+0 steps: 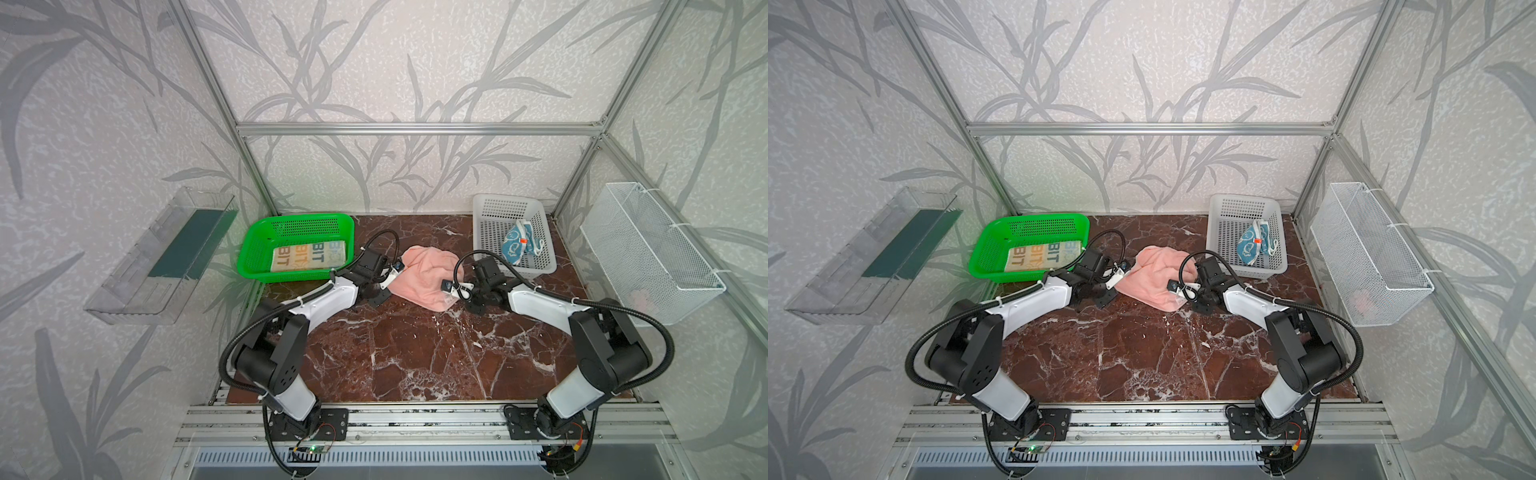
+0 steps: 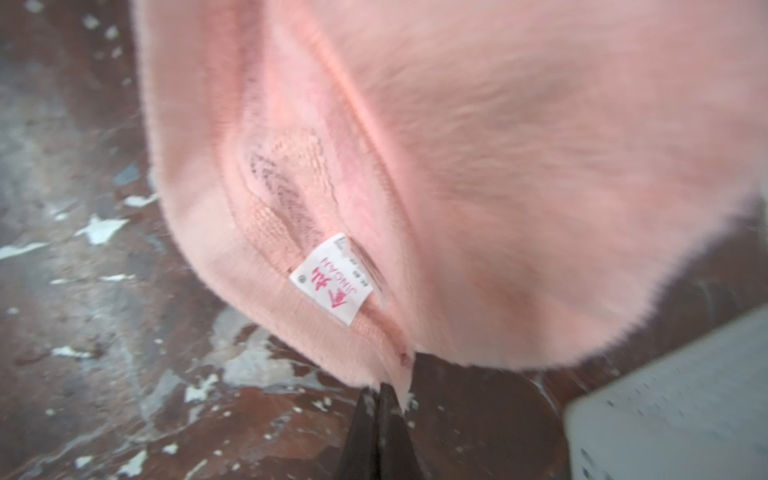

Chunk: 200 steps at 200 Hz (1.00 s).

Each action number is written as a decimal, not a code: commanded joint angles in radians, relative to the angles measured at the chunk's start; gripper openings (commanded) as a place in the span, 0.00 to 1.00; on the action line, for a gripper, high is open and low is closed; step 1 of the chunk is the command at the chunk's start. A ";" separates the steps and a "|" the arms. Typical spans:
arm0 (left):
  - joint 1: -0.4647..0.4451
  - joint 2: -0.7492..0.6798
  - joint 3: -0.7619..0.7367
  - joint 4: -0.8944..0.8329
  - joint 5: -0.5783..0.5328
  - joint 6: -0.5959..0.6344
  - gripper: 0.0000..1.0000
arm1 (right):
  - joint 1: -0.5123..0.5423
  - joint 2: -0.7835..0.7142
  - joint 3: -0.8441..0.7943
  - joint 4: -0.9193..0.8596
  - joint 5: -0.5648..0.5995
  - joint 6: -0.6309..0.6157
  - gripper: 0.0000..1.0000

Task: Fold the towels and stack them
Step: 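Lift the pink towel by two corners with both grippers, spreading it apart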

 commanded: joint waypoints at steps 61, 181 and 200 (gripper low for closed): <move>-0.005 -0.261 0.004 0.280 -0.009 -0.145 0.00 | -0.019 -0.207 0.210 0.044 -0.084 0.490 0.00; -0.054 -0.269 0.498 0.097 -0.235 -0.223 0.00 | -0.019 -0.281 0.599 -0.055 0.006 0.655 0.00; -0.083 -0.312 0.517 0.081 -0.219 -0.195 0.00 | -0.019 -0.307 0.633 -0.072 -0.037 0.657 0.00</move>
